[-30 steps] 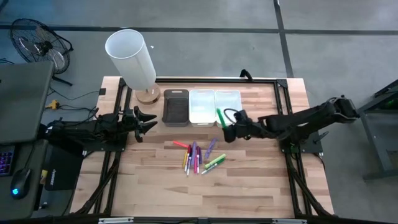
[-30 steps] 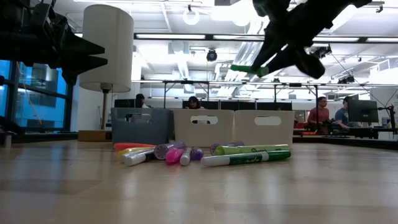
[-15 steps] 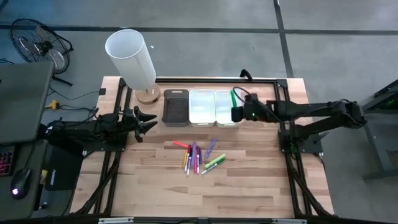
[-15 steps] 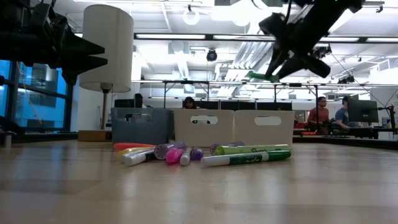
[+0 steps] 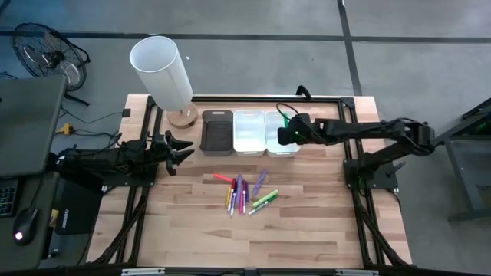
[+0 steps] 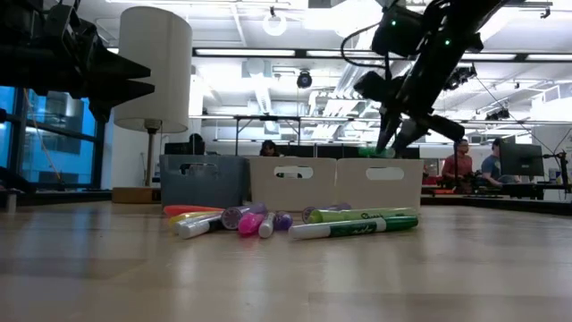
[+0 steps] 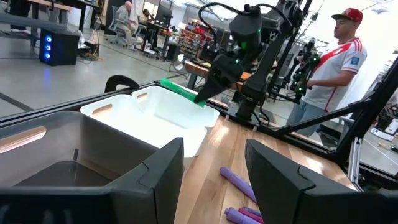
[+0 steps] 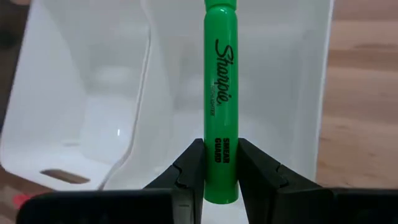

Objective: Pick & Place Markers
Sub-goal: Put the green highlighter pen into the right white bin, then put the green marker pen into the left white bin

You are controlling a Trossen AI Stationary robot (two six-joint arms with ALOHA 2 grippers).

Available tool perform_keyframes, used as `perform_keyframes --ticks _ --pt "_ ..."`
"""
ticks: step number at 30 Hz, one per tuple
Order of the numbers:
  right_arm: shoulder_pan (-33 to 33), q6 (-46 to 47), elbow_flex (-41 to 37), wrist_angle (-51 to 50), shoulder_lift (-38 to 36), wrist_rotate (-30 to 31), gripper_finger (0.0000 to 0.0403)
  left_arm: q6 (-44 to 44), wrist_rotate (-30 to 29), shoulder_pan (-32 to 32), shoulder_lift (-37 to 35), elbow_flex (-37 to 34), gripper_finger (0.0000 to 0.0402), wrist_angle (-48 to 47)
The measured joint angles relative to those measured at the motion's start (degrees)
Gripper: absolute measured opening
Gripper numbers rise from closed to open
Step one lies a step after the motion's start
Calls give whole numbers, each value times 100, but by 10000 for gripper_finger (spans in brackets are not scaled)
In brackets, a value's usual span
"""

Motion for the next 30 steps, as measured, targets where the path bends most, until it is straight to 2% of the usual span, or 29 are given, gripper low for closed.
perform_keyframes --ticks 11,21,30 --pt "-10 -10 0 -57 320 -283 72 0 0 -1 0 -2 170 0" --pt "-40 -42 0 -276 311 -301 136 0 0 -1 1 0 170 0" --pt "-19 -603 0 -261 224 -432 157 0 0 -1 1 -2 170 0"
